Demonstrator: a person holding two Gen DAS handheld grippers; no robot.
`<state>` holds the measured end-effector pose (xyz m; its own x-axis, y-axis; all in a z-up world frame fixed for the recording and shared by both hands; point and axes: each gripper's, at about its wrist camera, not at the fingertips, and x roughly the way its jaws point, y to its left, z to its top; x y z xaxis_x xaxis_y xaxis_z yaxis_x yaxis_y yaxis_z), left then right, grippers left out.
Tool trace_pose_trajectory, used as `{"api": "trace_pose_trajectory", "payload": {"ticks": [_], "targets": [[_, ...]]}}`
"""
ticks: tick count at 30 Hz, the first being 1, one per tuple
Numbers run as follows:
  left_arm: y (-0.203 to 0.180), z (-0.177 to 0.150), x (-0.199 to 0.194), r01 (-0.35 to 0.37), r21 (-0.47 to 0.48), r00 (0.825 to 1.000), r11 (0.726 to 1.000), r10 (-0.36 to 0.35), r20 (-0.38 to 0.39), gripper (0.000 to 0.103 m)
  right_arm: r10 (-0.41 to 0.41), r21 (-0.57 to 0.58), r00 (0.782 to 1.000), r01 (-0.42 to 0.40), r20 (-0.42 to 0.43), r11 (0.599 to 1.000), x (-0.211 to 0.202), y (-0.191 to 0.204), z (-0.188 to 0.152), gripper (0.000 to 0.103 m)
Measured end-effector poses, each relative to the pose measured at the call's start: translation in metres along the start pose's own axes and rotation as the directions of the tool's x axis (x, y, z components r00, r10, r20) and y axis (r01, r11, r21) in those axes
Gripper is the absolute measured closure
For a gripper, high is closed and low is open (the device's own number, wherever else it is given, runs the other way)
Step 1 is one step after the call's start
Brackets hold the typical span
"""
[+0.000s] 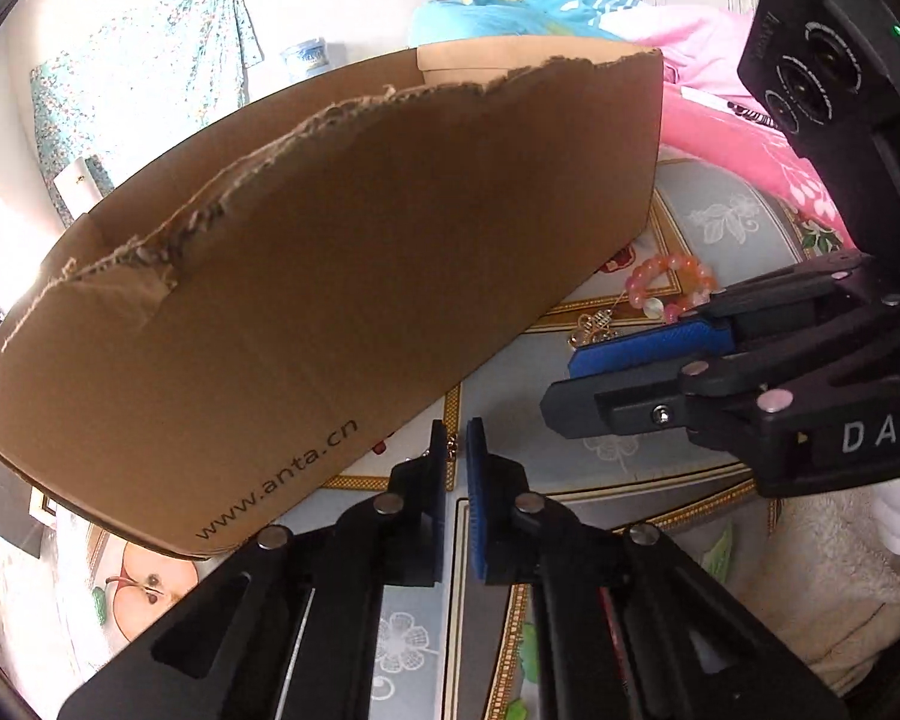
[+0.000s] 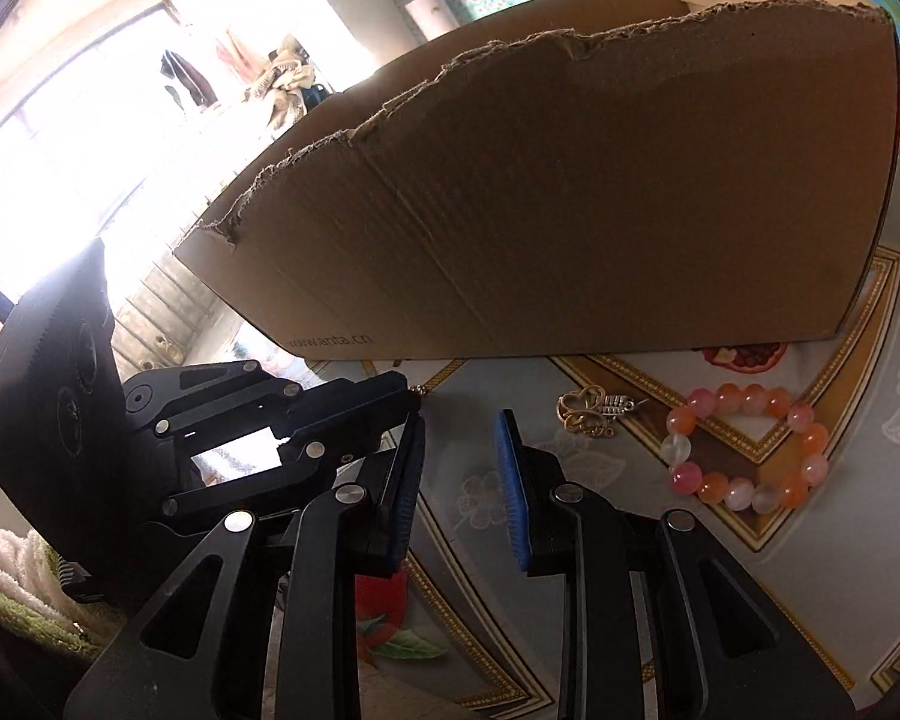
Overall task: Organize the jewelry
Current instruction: 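Withdraw the right tool from the box toward the small gold charm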
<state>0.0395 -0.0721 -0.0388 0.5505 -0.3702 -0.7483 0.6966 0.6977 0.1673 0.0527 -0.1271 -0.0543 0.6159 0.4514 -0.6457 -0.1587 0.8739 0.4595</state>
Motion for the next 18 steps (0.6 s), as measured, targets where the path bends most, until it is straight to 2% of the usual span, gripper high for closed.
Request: {"api": "trace_pose_trajectory", "payload": {"ticks": [7,9,12,18], "targets": [[-0.001,0.007,0.005,-0.008,0.015,1.0,1.0,0.008,-0.014,0.097,0.016,-0.01,1.0,-0.016,0.007,1.0,-0.004,0.005,0.001,0.078],[-0.003,0.009,0.008,-0.014,0.015,1.0,1.0,0.014,-0.012,0.103,0.019,-0.01,1.0,-0.019,0.01,1.0,-0.007,0.006,0.0,0.078],[-0.001,0.011,0.009,0.0,0.002,1.0,1.0,0.0,-0.009,0.103,0.021,-0.011,1.0,-0.021,0.018,1.0,-0.015,0.004,-0.002,0.078],[0.007,0.016,-0.014,0.048,-0.064,0.998,0.997,-0.044,0.054,0.103,0.019,-0.01,0.999,-0.019,0.032,1.0,-0.024,-0.002,-0.009,0.078]]}}
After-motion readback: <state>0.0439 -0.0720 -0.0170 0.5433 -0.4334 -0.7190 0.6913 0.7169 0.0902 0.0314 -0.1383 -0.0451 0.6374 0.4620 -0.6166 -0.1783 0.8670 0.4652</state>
